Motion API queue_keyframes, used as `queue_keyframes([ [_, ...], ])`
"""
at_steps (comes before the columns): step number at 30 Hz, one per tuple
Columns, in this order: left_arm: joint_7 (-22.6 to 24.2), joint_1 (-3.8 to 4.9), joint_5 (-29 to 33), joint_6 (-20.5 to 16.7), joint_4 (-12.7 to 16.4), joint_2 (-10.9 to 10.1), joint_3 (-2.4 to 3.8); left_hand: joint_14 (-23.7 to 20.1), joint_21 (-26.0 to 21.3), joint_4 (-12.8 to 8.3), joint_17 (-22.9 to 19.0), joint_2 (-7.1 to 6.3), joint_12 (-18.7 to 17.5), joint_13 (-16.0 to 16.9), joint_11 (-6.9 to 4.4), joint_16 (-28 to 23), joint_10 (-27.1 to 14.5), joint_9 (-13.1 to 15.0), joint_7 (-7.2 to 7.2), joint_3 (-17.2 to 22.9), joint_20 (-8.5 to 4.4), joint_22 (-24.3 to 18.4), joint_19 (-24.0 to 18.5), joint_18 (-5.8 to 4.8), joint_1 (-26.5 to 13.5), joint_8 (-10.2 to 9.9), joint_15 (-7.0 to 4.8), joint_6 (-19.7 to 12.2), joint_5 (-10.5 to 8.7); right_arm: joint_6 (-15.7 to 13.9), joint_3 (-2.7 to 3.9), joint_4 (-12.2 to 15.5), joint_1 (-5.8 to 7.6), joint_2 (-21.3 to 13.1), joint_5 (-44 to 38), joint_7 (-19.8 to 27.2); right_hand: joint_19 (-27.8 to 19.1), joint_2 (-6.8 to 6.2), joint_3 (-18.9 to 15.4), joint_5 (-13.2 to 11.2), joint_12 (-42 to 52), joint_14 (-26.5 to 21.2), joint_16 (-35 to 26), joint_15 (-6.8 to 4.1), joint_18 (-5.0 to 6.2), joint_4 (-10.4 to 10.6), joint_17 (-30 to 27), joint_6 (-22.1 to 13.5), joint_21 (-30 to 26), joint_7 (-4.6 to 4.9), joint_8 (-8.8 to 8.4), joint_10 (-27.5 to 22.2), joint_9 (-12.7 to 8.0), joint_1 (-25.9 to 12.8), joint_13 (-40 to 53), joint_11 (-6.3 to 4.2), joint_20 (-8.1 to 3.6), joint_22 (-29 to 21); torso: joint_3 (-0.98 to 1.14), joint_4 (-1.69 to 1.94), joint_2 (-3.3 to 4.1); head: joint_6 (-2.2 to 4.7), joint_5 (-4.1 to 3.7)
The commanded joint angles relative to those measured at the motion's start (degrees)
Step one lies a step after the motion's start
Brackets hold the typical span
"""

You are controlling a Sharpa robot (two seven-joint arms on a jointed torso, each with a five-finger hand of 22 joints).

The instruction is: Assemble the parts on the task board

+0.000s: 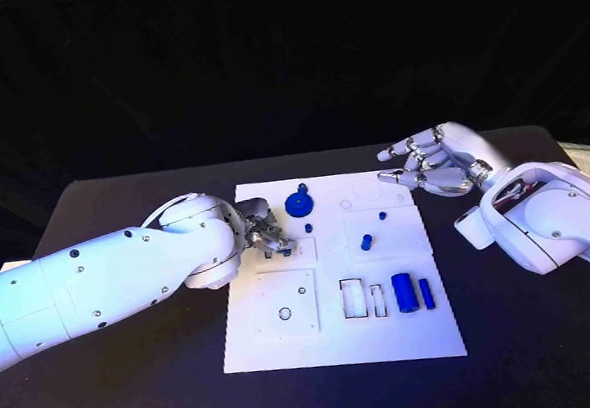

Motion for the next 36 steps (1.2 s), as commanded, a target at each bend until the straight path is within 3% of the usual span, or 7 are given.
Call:
queue_keyframes([
  [1,-0.83,-0.03,-1.94,2.55,0.11,0.1,0.03,6.04,-0.01,-5.96,15.09,0.5,0.03,-0.08,0.09,0.17,0.37,0.08,-0.23,6.4,0.22,6.06,0.96,-0.55,0.02,0.23,-0.02,0.2,-0.01,0.37,0.01,0.09,-0.05,0.04,-0.39,0.48,-0.49,0.22,-0.24,0.23,-0.22,1.65,-0.39,0.1,0.6,-0.11,-0.06,0.08,-0.29,0.4,-0.08,-0.39,0.08,0.26,-0.03,-0.09,-0.01,-0.03,-0.01,-0.04,0.02,0.09,0.11],
  [20,-1.93,-0.05,-4.89,2.18,-0.32,0.69,0.03,6.04,0.2,-5.98,15.09,0.59,0.33,0.25,0.06,0.17,0.55,0.12,-0.25,6.55,0.19,6.41,1.15,-0.64,0.03,0.2,-0.06,0.13,-0.04,0.45,0.01,0.29,-0.05,-0.01,-0.39,0.04,-0.51,0.2,-0.22,0.22,-0.27,1.67,-0.42,0.08,0.61,-0.23,-0.05,0.09,-0.34,0.38,-0.09,-0.4,0.09,0.5,-0.12,-0.11,-0.02,-0.08,0.0,-0.07,-0.02,-0.04,0.12],
  [36,-2.08,-0.07,-3.62,6.61,0.16,0.67,0.0,6.04,0.2,-5.95,15.09,0.57,0.36,0.29,0.05,0.17,0.58,0.17,-0.24,6.55,0.17,6.42,1.16,-0.64,-0.07,0.19,-0.07,0.11,-0.06,0.69,0.01,0.36,-0.06,-0.13,-0.4,-0.24,-0.5,0.2,-0.22,0.18,-0.25,1.68,-0.43,0.07,0.61,-0.25,-0.05,0.1,-0.35,0.38,-0.08,-0.38,0.09,0.55,-0.12,-0.12,-0.03,-0.08,0.04,0.0,-0.01,-0.27,0.07],
])
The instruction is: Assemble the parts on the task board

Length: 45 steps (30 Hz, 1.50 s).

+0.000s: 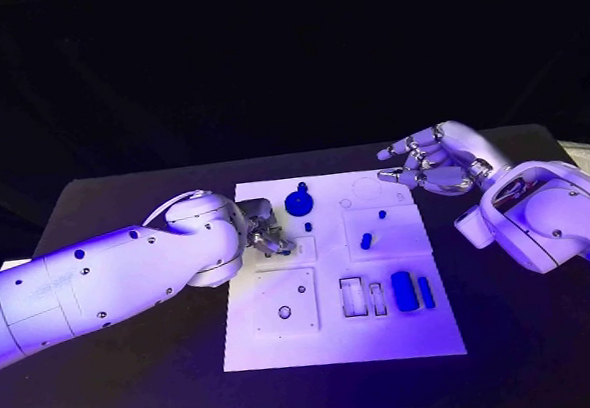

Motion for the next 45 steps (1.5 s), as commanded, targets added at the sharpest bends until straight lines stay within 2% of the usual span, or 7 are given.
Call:
queue_keyframes([
  [1,-0.65,-0.09,0.46,3.28,0.02,0.01,-0.08,6.04,0.2,-5.8,15.06,0.53,0.36,0.01,-0.16,0.17,0.41,0.05,-0.25,6.08,0.17,6.44,1.16,-0.64,-0.1,0.19,-0.07,0.1,0.33,0.69,0.01,0.12,-0.04,-0.03,-0.4,-0.09,-0.51,0.2,-0.23,0.18,-0.26,1.68,-0.21,0.07,0.61,-0.25,-0.05,0.1,-0.35,0.38,-0.08,-0.39,0.1,0.55,-0.06,-0.12,-0.02,-0.09,0.04,-0.02,0.01,-0.03,0.09],
  [16,-0.7,-0.09,0.75,3.57,-0.93,0.62,-0.18,6.04,0.36,-5.3,15.06,0.91,0.61,0.27,-0.22,0.17,0.65,0.35,-0.32,6.02,0.06,6.75,1.31,-0.72,-1.0,0.37,-0.15,0.35,0.33,1.1,0.01,0.4,-0.04,-0.11,-0.4,-0.3,-0.52,0.23,-0.29,0.09,-0.26,1.68,-0.28,0.07,0.62,-0.17,-0.1,0.18,-0.39,0.39,-0.04,-0.36,0.12,0.5,-0.11,-0.1,-0.03,-0.14,0.07,0.04,0.0,-0.18,-0.03],
  [23,-0.71,-0.09,1.48,3.56,-1.89,1.46,-0.32,6.04,0.64,-4.94,15.06,1.01,1.13,0.82,-0.37,0.17,1.03,0.72,-0.53,5.82,-0.04,7.25,1.6,-0.83,-2.07,0.67,-0.25,0.74,0.38,1.52,0.01,0.66,-0.04,-0.16,-0.4,-0.56,-0.54,0.25,-0.31,0.07,-0.38,1.68,-0.31,0.07,0.63,-0.15,-0.12,0.24,-0.42,0.38,-0.02,-0.4,0.13,0.48,-0.21,-0.11,-0.03,-0.18,0.05,-0.09,0.0,-0.39,-0.07],
  [26,-0.71,-0.09,1.71,3.87,-2.17,1.66,-0.34,6.04,0.74,-5.17,15.06,0.34,1.3,1.01,-0.52,0.17,1.17,0.92,-0.74,6.1,-0.09,7.43,1.72,-0.86,-2.92,0.72,-0.36,0.88,0.56,1.71,0.01,0.63,-0.05,-0.18,-0.4,-0.7,-0.67,0.25,-0.33,0.06,-0.55,1.67,-0.35,0.07,0.67,-0.13,-0.16,0.27,-0.53,0.38,0.0,-0.46,0.14,0.46,-0.33,-0.11,-0.03,-0.37,0.06,-0.03,-0.01,-0.48,-0.13],
  [29,-0.72,-0.08,1.85,4.5,-2.49,1.82,-0.34,6.04,0.84,-5.4,15.06,-0.82,1.63,1.38,-0.79,0.17,1.52,1.33,-1.05,6.95,-0.22,7.64,1.86,-0.9,-5.37,0.81,-0.56,1.38,0.88,1.82,0.01,0.68,-0.05,-0.22,-0.4,-0.74,-0.73,0.24,-0.35,0.05,-0.68,1.67,-0.36,0.07,0.69,-0.12,-0.17,0.28,-0.59,0.37,0.0,-0.51,0.15,0.46,-0.43,-0.11,-0.04,-0.46,0.09,-0.02,0.0,-0.59,-0.25],
  [34,-0.76,-0.08,1.91,4.98,-2.96,1.99,-0.34,6.04,0.97,-5.27,15.06,-1.87,2.06,1.83,-0.99,0.17,1.96,1.86,-1.29,7.25,-0.42,7.95,2.05,-0.97,-8.63,1.08,-0.74,2.11,0.93,1.87,0.01,0.75,-0.06,-0.31,-0.4,-0.75,-0.73,0.24,-0.35,0.05,-0.68,1.67,-0.36,0.07,0.69,-0.12,-0.17,0.28,-0.59,0.37,0.0,-0.51,0.15,0.46,-0.43,-0.11,-0.04,-0.46,0.08,0.01,-0.01,-0.61,-0.31],
  [45,-0.81,-0.06,2.22,4.85,-3.81,2.43,-0.3,6.04,0.95,-4.46,15.06,-2.68,2.16,1.89,-1.09,0.17,2.2,2.57,-1.41,4.89,-0.57,8.05,2.1,-0.98,-12.42,1.61,-0.86,2.96,0.84,2.09,0.01,0.67,-0.12,-0.2,-0.4,-0.84,-0.88,0.23,-0.69,-1.23,-0.93,1.72,-0.53,0.07,0.75,0.0,-0.19,0.33,-0.85,0.37,-0.03,-0.6,0.18,0.51,-0.81,-0.1,-0.05,-0.76,0.05,0.01,-0.02,-0.63,-0.42],
])
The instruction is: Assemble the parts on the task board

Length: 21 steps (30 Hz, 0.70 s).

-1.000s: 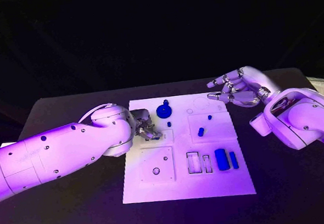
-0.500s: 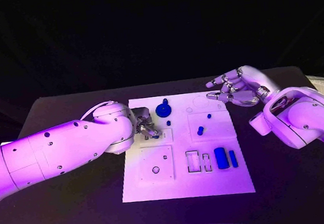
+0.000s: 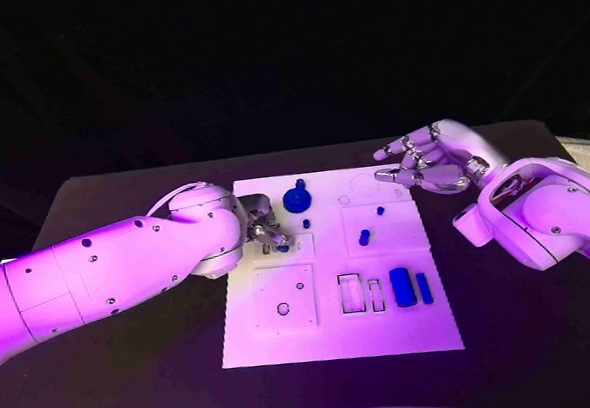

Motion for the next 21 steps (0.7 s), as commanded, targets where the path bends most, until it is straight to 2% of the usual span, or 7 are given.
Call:
queue_keyframes([
  [1,-0.58,-0.39,0.99,2.27,-0.21,0.21,-0.33,6.02,0.26,0.3,15.09,0.07,0.31,0.09,-0.06,0.17,0.38,0.23,0.16,-1.01,-0.36,8.13,1.93,-1.0,-1.17,0.3,-0.42,0.24,-0.07,0.91,0.02,0.05,-0.07,0.03,-0.4,-0.1,-0.45,0.23,-0.37,-0.23,-0.26,1.72,-0.31,0.07,0.75,-0.01,-0.01,0.11,-0.4,0.15,-0.03,-0.38,0.05,0.51,-0.07,0.12,-0.05,-0.08,-0.02,0.02,-0.01,0.0,-0.01],
  [11,-0.65,-0.38,1.22,1.76,-0.67,0.28,-0.31,6.02,0.28,2.18,15.09,0.28,0.17,-0.08,-0.08,0.17,0.41,0.8,0.13,-5.55,-0.42,8.32,2.04,-1.03,-4.3,0.65,-0.46,0.6,-0.09,1.04,0.02,0.06,-0.1,-0.08,-0.39,-0.26,-0.52,0.24,-0.54,-0.42,-0.35,1.72,-0.4,0.08,0.77,0.15,-0.08,0.08,-0.5,0.17,-0.05,-0.4,0.05,0.34,-0.19,0.14,-0.05,-0.22,-0.02,0.08,0.04,-0.16,-0.03],
  [21,-0.63,-0.38,1.28,1.25,-0.66,0.4,-0.27,6.02,0.45,2.89,15.09,0.45,0.51,0.25,-0.13,0.17,0.69,1.04,0.06,-8.01,-0.46,8.66,2.23,-1.11,-5.04,0.8,-0.51,0.81,-0.07,1.06,0.02,0.04,-0.1,-0.07,-0.38,-0.3,-0.61,0.27,-0.65,-0.45,-0.41,1.7,-0.52,0.09,0.8,0.27,-0.2,0.04,-0.6,0.18,-0.08,-0.41,0.05,0.21,-0.27,0.16,-0.04,-0.36,-0.04,0.04,0.01,-0.17,0.05],
])
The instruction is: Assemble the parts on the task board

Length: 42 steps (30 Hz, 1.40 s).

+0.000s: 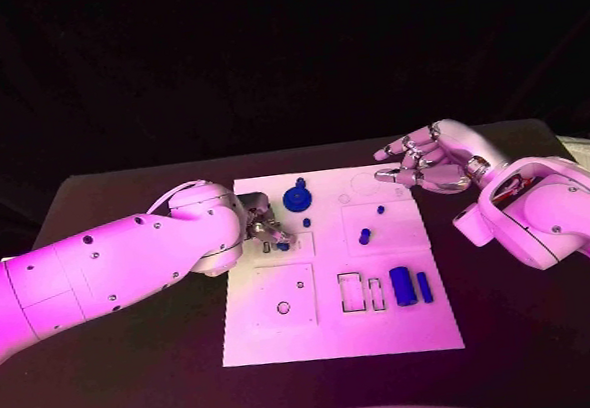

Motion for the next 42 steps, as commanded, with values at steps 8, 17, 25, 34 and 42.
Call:
queue_keyframes([
  [8,-0.44,-0.38,0.99,0.33,0.07,0.17,-0.25,6.02,0.33,0.84,15.09,-0.23,0.12,0.03,-0.06,0.17,0.6,0.33,0.14,-2.88,-0.34,8.91,2.59,-1.16,-1.24,0.45,-0.61,0.41,-0.06,0.8,0.01,0.03,-0.05,-0.09,-0.35,-0.17,-0.61,0.33,-0.49,-0.21,-0.49,1.67,-0.44,0.1,0.88,0.15,-0.26,0.01,-0.59,0.19,-0.1,-0.47,0.06,0.09,-0.23,0.17,0.17,-0.44,0.0,-0.02,-0.01,0.09,-0.12],
  [17,-0.43,-0.39,1.23,-0.41,0.45,0.17,-0.14,6.02,0.53,1.48,15.09,-0.12,0.27,0.14,-0.18,0.17,0.79,0.52,0.0,-3.99,-0.42,9.25,2.78,-1.24,-1.63,0.69,-0.7,0.62,-0.04,0.91,0.01,-0.04,-0.05,-0.13,-0.31,-0.19,-0.72,0.33,-0.52,-0.2,-0.56,1.66,-0.5,0.11,0.91,0.18,-0.33,-0.02,-0.69,0.2,-0.11,-0.5,0.05,0.06,-0.28,0.17,0.17,-0.6,0.0,0.0,0.0,0.13,-0.12],
  [25,-0.44,-0.39,1.27,-0.54,0.56,0.24,-0.1,6.02,0.7,1.96,15.09,0.03,0.41,0.24,-0.27,0.17,0.95,0.64,-0.1,-4.68,-0.48,9.52,2.94,-1.3,-1.87,0.84,-0.78,0.74,-0.03,1.25,0.0,-0.03,-0.04,-0.09,-0.27,-0.15,-0.72,0.36,-0.56,-0.17,-0.48,1.67,-0.47,0.11,0.92,0.24,-0.27,-0.03,-0.71,0.2,-0.12,-0.48,0.05,0.02,-0.24,0.18,0.17,-0.62,-0.01,-0.05,0.02,0.09,-0.09],
  [34,-0.49,-0.38,1.29,-0.96,0.92,-0.03,-0.04,6.02,0.73,2.08,15.09,0.09,0.45,0.27,-0.3,0.17,1.0,0.67,-0.13,-4.84,-0.5,9.58,2.97,-1.32,-1.93,0.88,-0.8,0.79,-0.03,1.45,0.0,-0.17,-0.04,-0.07,-0.26,-0.25,-0.72,0.36,-0.56,-0.17,-0.48,1.67,-0.47,0.11,0.92,0.24,-0.27,-0.03,-0.71,0.2,-0.12,-0.48,0.05,0.02,-0.24,0.18,0.17,-0.62,-0.02,-0.01,0.01,0.09,-0.16],
  [42,-0.54,-0.25,1.58,-1.12,2.01,-1.16,1.01,6.02,0.7,2.83,15.09,0.04,0.39,0.16,-0.38,0.17,1.08,0.79,-0.21,-6.1,-0.59,9.56,2.96,-1.31,-2.4,1.0,-0.89,0.83,-0.06,1.78,-0.03,-0.51,-0.05,0.02,-0.23,-0.29,-0.75,0.38,-0.62,-0.17,-0.51,1.66,-0.53,0.12,0.92,0.3,-0.32,-0.05,-0.75,0.2,-0.12,-0.5,0.05,-0.04,-0.29,0.18,0.18,-0.66,-0.02,0.01,-0.01,0.24,-0.2],
])
